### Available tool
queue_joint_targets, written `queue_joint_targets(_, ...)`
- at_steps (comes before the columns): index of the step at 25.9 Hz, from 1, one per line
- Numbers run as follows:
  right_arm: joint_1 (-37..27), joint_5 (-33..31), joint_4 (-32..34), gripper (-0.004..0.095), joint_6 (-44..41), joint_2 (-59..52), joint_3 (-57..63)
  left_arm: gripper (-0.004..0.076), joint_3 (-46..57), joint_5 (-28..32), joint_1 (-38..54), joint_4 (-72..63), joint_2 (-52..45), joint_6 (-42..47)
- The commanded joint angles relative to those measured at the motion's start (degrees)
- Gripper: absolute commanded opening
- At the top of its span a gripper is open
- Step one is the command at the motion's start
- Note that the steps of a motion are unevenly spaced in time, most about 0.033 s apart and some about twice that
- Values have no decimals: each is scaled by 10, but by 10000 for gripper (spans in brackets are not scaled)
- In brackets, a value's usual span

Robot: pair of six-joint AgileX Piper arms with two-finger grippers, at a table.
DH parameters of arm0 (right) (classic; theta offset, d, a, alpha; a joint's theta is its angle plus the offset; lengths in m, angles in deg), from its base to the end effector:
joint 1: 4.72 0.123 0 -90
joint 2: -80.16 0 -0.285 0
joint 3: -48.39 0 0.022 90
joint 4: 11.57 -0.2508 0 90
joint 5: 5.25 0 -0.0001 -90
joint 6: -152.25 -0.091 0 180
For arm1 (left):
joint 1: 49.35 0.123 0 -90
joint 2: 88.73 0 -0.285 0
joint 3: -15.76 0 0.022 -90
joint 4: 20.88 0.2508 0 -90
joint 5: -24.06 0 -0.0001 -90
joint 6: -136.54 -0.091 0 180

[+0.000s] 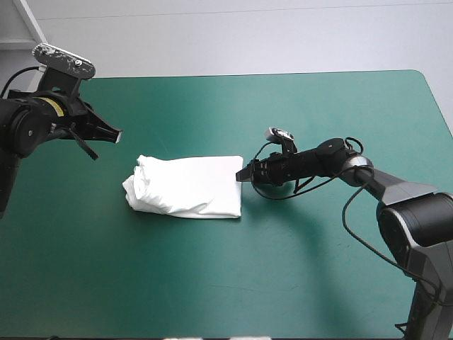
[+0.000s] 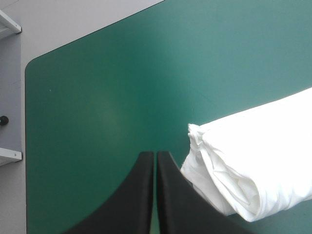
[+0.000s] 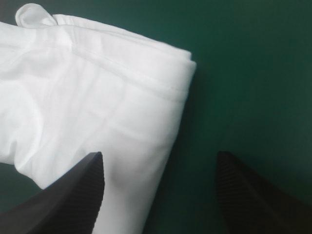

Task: Fold the cloth

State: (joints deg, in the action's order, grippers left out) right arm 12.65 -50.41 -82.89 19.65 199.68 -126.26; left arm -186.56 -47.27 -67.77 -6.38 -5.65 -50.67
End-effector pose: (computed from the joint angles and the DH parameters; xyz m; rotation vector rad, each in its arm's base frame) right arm 0.3630 0.1777 0.1920 -0.3328 2.4913 1.1671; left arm 0.2344 -0.0553 0.4890 0.4771 2.2292 0.2155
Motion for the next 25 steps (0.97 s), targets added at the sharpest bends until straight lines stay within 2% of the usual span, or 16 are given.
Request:
queue_joint_targets(1,18,-32,-21,565,5,-2,-48,19,-16,29,0,4,-16,6)
queue_joint_targets(4,35,-36,4,467,-25,16,-75,19,-16,29,0,4,-16,6)
queue_joint_targets(6,33,-42,13,275,-26,17,-76,19,-16,29,0,5,-16,6)
queue_joint_targets(7,29,-42,14,109,-21,15,-76,19,-16,29,0,9,-16,6)
queue_joint_targets(8,27,-42,14,15,-15,13,-77,19,-16,29,0,9,-16,6)
queue_joint_targets(9,23,-40,15,-11,-13,8,-76,19,-16,29,0,8,-16,6)
queue_joint_targets(12,4,-40,59,3,-32,-14,-77,19,-16,29,0,8,-16,6)
queue_joint_targets(14,-23,-38,160,4,-91,-50,-77,19,-16,29,0,8,-16,6)
queue_joint_targets(18,-77,-44,317,3,-170,-105,-77,19,-16,29,0,5,-16,5)
queue_joint_targets(25,-197,-78,464,3,-242,-172,-77,19,-16,29,0,-1,-16,-14)
